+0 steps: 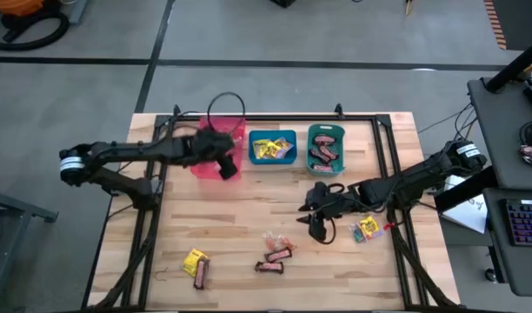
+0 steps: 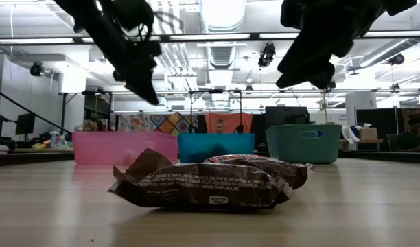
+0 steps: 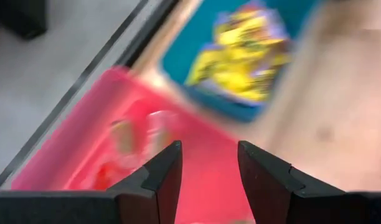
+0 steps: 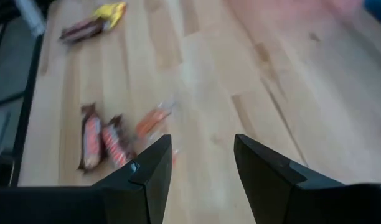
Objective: Sort candy
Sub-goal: Put the brown candy into the green bin
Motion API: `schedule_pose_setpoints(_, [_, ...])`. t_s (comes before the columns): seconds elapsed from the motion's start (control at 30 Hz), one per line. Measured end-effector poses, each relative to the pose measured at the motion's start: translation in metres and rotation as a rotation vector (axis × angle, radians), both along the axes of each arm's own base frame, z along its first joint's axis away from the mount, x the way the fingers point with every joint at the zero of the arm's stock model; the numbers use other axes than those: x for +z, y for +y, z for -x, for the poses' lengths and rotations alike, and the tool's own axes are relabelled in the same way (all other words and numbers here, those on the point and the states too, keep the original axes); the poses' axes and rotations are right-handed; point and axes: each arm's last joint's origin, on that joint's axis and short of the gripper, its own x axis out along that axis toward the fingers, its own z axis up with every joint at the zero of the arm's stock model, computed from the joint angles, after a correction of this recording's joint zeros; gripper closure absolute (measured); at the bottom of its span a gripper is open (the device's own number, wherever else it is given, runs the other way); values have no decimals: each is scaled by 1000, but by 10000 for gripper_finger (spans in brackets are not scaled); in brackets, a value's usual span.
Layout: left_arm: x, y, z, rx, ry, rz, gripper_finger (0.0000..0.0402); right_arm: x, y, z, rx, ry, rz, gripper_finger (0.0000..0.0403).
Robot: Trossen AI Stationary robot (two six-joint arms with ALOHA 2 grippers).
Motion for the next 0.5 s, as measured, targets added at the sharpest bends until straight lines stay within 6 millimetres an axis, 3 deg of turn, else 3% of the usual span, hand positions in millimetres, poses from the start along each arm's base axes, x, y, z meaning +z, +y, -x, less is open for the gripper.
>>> schedule_pose_setpoints(0.3, [7,-76,-14,-255,-90,34,262,-17,20,-1,208,59,162,236])
schedule_pose_setpoints(0.5, [12,-111,-17,-373,-170,51,262,-26,36,-11,297,77,239,236])
